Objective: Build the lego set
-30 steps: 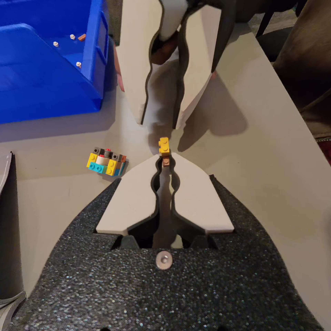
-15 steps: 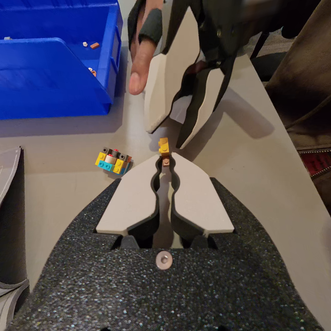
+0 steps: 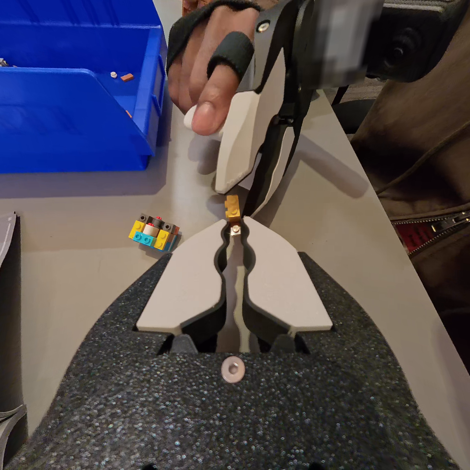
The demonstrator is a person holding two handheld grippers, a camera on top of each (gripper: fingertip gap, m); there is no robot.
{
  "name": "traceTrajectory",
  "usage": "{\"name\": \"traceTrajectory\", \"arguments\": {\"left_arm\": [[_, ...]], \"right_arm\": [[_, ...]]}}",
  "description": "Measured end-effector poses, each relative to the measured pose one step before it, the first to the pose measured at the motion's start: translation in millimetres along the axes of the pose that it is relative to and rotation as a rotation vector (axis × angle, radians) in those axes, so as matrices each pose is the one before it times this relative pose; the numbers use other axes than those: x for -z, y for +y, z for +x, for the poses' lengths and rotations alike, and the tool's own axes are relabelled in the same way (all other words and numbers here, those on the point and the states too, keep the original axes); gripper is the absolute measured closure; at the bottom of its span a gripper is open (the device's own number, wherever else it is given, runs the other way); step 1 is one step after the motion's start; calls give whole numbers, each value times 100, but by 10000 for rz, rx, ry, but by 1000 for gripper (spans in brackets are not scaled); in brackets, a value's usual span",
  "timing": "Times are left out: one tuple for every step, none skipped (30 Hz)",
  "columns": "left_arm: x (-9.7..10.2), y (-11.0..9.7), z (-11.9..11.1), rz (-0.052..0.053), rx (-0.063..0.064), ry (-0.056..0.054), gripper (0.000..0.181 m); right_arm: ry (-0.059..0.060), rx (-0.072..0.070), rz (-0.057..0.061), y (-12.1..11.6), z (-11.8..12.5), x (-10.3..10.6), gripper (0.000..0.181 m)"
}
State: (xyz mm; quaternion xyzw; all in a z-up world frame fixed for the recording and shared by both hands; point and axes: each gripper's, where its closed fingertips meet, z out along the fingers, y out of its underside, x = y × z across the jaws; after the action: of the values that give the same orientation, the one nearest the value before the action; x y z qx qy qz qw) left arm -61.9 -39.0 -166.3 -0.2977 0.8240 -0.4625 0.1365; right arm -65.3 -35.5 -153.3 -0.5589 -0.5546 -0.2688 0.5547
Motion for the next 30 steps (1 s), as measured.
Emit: {"name": "traceTrajectory", "arguments": {"left_arm": [[1,-4,30,3,18,34,174],[-8,-18,37,14,8,35,174],[-2,-34,59,23,24,48,174],[8,-42,45,26,26,40,174],[5,-72,58,45,20,46,174],[23,-62,67,33,19,47,174],[23,-49,61,33,4,45,174],[12,-56,78,32,10,56,174],[20,-47,83,28,12,52,174],[2,-34,41,25,16,31,174],[-8,-28,-30,22,22,-3,174],[-3,-24,-11,21,26,3,174],[-2,-41,-14,37,44,18,174],[0,-25,-31,34,39,2,174],[-3,6,-31,11,25,1,174],[-23,25,-18,4,21,5,174],[-26,123,-43,-59,32,-7,174],[-40,229,-75,-122,25,-37,174],[-23,222,-104,-92,36,-54,174],[28,232,-67,-87,80,-18,174],[43,275,-104,-111,76,-48,174],[34,405,-138,-197,31,-84,174],[12,441,-202,-222,-29,-146,174],[-78,469,-230,-255,-11,-146,174],[-160,557,-283,-313,-33,-177,174],[-226,483,-226,-286,-95,-155,174],[-234,349,-96,-219,-98,-96,174],[-231,308,-98,-209,-67,-102,174],[-196,323,-94,-240,-83,-105,174],[-153,306,-38,-225,-111,-90,174]], "right_arm": [[6,74,16,-36,-23,-1,140],[-25,67,-3,-4,-90,-25,140],[1,74,-19,18,-64,-40,140],[11,79,-17,11,-69,-50,140],[-18,62,-11,-7,-91,-47,141],[5,58,-17,-14,-59,-34,141],[-4,60,-15,-6,-64,-41,142],[17,59,-26,4,-15,-38,142],[53,67,-27,22,37,-21,143],[31,70,-42,46,17,-28,144],[54,95,-63,69,35,-23,146],[93,126,-42,43,76,8,148],[66,95,-23,1,46,-1,151],[74,52,-17,-19,72,6,154],[-9,17,36,-77,-16,16,157],[-72,-26,23,-39,-113,-18,159],[-53,-29,-33,82,-86,-40,161],[-18,-40,-59,158,-36,-29,161],[-32,-132,-79,216,29,6,159],[-91,-253,-92,272,41,48,157],[-132,-328,-93,291,40,101,155],[-112,-351,-106,325,55,110,154],[-140,-351,-114,368,-3,86,153],[-194,-355,-111,381,-93,31,153],[-235,-399,-140,413,-128,-42,153],[-264,-458,-185,459,-136,-136,153],[-325,-480,-219,474,-207,-216,153],[-309,-442,-210,422,-214,-215,153],[-233,-389,-147,297,-142,-196,152],[-264,-353,-130,217,-218,-169,153]]}}
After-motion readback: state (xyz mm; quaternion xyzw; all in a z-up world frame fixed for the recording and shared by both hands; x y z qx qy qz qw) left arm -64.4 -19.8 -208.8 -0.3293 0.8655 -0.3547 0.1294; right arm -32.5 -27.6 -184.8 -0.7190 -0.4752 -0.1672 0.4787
